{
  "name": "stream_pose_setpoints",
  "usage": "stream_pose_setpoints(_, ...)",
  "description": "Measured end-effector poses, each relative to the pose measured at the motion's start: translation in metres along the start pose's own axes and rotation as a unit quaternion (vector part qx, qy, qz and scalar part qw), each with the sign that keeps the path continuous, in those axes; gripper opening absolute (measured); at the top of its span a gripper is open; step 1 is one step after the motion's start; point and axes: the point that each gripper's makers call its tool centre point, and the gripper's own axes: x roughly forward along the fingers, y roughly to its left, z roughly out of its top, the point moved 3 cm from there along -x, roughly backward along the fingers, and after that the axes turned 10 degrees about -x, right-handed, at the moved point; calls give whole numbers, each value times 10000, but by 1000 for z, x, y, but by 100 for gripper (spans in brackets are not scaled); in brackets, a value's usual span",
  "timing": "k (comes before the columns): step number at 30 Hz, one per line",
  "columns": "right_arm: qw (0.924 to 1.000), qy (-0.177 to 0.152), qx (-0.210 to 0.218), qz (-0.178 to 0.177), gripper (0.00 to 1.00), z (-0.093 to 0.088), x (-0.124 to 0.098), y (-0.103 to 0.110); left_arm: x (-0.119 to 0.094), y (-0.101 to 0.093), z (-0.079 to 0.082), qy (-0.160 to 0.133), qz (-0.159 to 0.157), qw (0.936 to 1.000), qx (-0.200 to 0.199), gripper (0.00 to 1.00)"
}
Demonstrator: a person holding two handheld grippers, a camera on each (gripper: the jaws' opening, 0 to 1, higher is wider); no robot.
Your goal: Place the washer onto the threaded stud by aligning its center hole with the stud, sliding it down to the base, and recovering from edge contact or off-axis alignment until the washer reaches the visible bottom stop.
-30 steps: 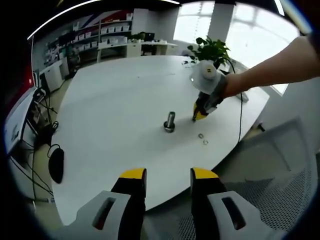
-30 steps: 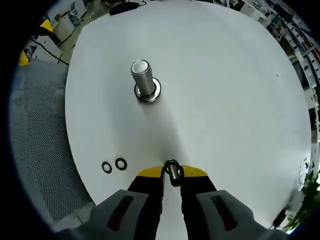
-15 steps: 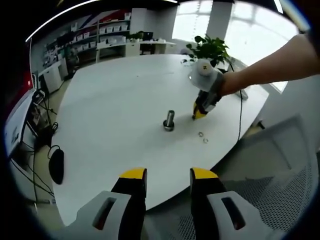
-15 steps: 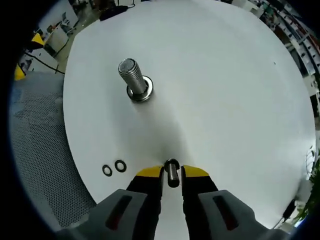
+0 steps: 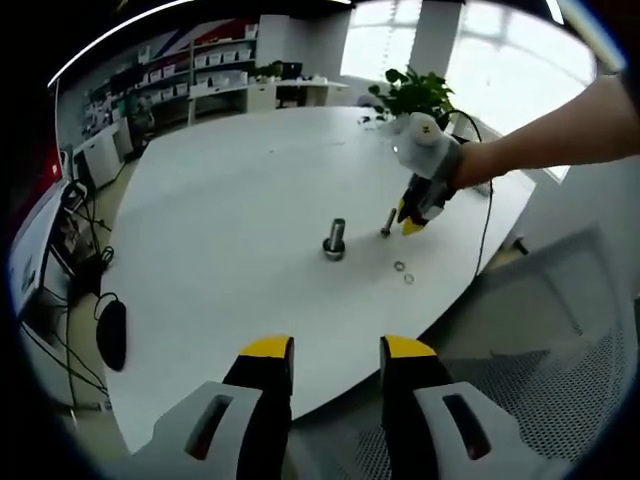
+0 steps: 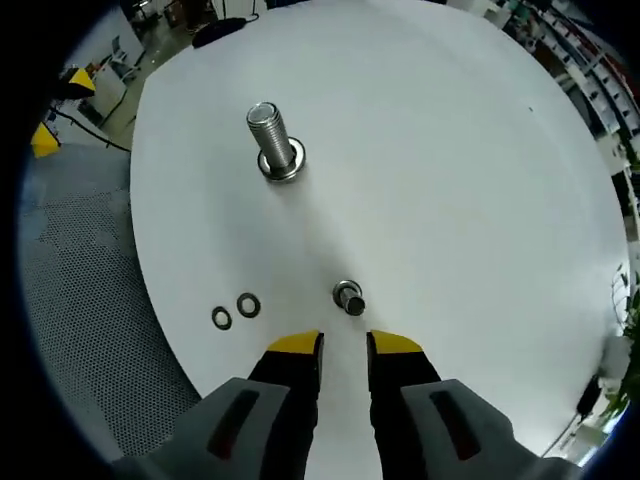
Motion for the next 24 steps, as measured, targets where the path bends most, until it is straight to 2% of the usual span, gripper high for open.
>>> stream_pose_setpoints(5,9998,-3,194,72,20,-6,2,14,0,-1,-1,0,-17,10000,16,32)
stream_pose_setpoints(8,9996,-67,251,120,19,-3,3,23,-1,-1,-1,-6,-18,10000,23,32)
stream_pose_setpoints(17,9989,-220,388,158,19,12,6,39,0,-2,-1,5,-23,10000,72,32)
stream_pose_setpoints(24,9992,-194,273,207,19,25,13,52,-1,-2,-1,-22,-25,10000,74,32)
